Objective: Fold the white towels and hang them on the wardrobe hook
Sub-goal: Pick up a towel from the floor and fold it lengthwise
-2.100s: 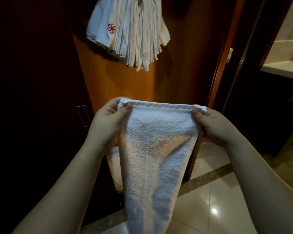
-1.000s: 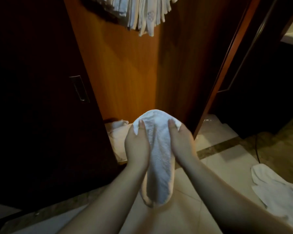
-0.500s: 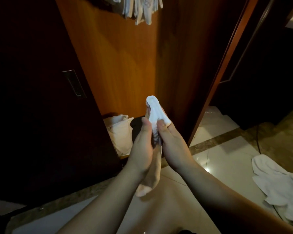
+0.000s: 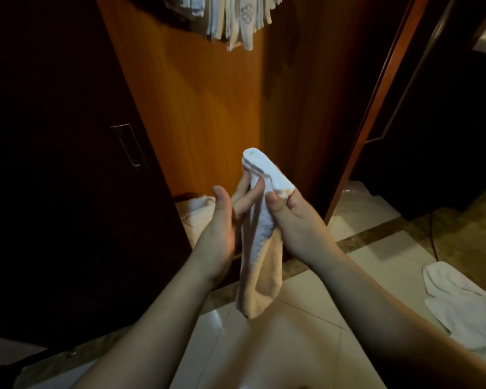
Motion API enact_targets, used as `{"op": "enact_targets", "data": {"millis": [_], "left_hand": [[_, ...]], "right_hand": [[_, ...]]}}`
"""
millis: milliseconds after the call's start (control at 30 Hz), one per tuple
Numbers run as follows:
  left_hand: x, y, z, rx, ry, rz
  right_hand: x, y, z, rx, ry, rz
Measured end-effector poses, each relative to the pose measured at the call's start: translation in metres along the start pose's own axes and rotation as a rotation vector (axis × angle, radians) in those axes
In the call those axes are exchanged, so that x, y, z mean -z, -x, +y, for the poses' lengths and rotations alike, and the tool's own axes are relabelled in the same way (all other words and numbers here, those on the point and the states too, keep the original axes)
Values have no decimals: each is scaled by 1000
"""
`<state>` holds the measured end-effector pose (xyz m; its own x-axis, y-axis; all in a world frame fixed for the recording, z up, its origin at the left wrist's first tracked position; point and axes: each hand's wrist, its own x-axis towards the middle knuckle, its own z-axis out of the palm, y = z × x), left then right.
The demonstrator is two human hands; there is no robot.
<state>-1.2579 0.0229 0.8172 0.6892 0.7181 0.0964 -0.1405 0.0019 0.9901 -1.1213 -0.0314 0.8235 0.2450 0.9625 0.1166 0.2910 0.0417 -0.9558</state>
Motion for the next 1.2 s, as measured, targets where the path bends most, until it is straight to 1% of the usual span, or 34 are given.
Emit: {"op": "enact_targets", "data": {"millis": [33,67,133,167,200,233,300,367,467,567,633,667,700,767,833,900,1000,1067,1100,1200], "left_hand": [[3,-1,-2,-22,4,39],[7,-3,-1,-55,-51,121],[14,-9,2,-150,-262,368],[18,-13,5,-180,-281,443],[21,-17,10,-178,-245,450],[25,-23,15,-142,-178,398],[31,-32,25,-48,-48,224],[37,-39,33,4,-8,100],[37,-40,44,-3,24,52],[30,-39,52,-9,22,2],[21,-39,59,-43,20,55],[16,-39,62,-53,32,89],[12,-39,66,-55,65,113],[6,-41,77,-45,145,128],[2,-45,90,-36,172,129],[2,-49,101,-17,166,156],[5,-53,112,24,143,191],[9,-54,116,47,132,211],[10,-54,119,54,134,222],[14,-56,125,48,136,242]], "right_hand": [[6,-3,-3,24,2,1],[12,-6,-7,53,17,0],[23,-13,-17,109,79,-19],[28,-16,-22,128,109,-33],[33,-19,-27,143,130,-50],[38,-23,-32,153,146,-76],[45,-29,-42,167,175,-156],[51,-32,-50,189,150,-222],[60,-35,-55,223,25,-279],[65,-37,-53,246,-98,-248],[64,-40,-49,250,-260,-189],[62,-41,-46,227,-359,-189],[60,-43,-44,177,-474,-207],[54,-48,-33,-1,-636,-210],[44,-50,-17,-125,-615,-159],[32,-50,2,-185,-538,-116],[20,-48,14,-240,-520,-35],[21,-49,15,-236,-506,20],[23,-48,15,-213,-462,37],[25,-49,15,-134,-288,21]]}}
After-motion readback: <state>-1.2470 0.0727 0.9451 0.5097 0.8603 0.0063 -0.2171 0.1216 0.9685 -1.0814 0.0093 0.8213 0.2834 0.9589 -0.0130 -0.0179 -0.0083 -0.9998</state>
